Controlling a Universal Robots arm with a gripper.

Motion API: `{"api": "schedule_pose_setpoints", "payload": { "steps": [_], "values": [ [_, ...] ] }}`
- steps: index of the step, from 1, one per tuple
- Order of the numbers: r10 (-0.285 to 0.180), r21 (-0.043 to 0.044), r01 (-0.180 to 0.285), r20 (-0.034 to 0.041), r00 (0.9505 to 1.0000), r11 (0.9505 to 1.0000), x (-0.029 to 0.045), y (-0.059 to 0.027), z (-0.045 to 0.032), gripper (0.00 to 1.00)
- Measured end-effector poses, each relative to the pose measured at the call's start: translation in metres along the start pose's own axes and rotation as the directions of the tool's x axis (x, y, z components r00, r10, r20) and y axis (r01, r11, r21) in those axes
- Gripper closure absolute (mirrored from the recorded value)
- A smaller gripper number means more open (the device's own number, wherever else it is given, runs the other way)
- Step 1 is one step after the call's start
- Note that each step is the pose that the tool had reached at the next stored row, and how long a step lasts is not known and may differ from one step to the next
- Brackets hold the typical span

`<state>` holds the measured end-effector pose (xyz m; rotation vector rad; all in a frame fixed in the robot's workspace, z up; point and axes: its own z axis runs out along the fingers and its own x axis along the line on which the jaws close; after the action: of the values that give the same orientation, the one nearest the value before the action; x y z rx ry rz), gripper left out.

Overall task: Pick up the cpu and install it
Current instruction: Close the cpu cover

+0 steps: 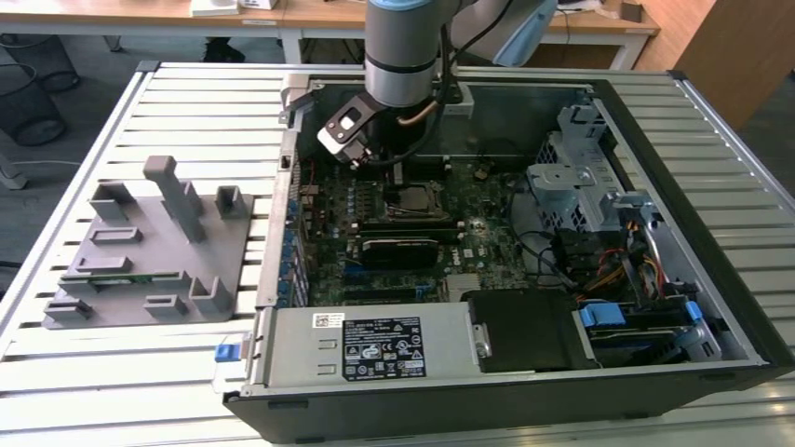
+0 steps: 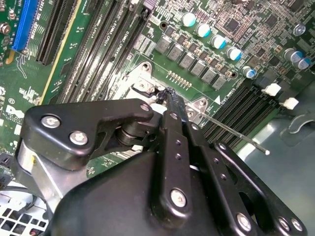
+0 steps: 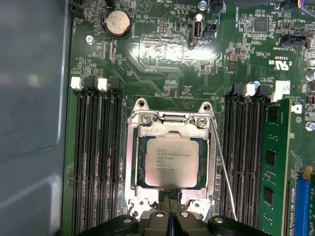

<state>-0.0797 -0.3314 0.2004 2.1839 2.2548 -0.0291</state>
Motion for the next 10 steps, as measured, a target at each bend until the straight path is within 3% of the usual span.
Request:
{"api": "schedule_pose_setpoints", "payload": {
  "steps": [4,8,10],
  "values": [
    [0.000,0.0009,0.000,-0.0024,1.0000,1.0000,0.0000,-0.0002,0.0013,0.89],
    [0.000,0.0011,0.000,-0.0254,0.9997,1.0000,0.0000,-0.0001,0.0014,0.89],
    [0.000,0.0023,0.000,-0.0276,0.9996,1.0000,0.0001,-0.0001,0.0015,0.89]
  ]
}}
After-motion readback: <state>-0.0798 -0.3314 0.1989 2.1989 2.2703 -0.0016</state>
